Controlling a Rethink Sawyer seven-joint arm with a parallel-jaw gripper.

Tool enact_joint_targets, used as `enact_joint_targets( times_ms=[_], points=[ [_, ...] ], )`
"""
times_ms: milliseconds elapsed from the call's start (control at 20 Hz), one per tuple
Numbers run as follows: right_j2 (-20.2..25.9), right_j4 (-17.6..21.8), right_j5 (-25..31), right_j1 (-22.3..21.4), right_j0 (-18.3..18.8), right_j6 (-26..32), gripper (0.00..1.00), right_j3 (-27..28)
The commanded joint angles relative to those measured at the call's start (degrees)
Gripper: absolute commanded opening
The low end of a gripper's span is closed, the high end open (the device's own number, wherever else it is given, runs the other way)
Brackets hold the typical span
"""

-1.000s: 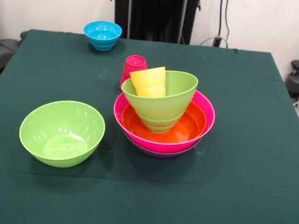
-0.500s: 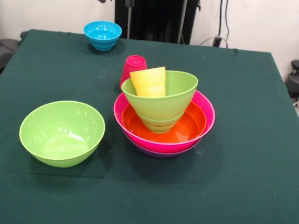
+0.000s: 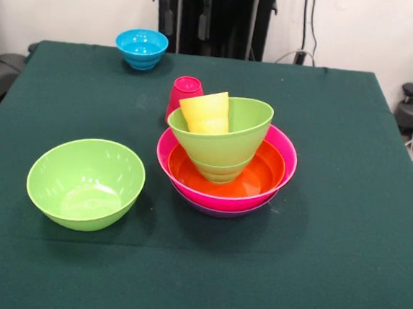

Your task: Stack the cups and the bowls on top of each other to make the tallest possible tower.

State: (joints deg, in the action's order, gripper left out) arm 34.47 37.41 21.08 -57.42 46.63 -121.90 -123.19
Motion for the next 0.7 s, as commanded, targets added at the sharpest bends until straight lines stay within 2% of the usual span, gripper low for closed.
enact_joint_targets(
  times_ms=[50, 250, 400, 700],
  points=[
    [-6.16, 6.70, -4.56, 4.19, -3.82, -4.20, 1.00, -1.18],
    [-10.72, 9.49, -8.61, 4.35, -5.49, -5.75, 1.00, -3.18],
    [-14.39, 12.11, -11.94, 6.39, -6.85, -6.14, 1.00, -3.08],
    [-19.45, 14.34, -17.56, 9.40, -8.18, -5.50, 1.00, -3.57]
  ],
)
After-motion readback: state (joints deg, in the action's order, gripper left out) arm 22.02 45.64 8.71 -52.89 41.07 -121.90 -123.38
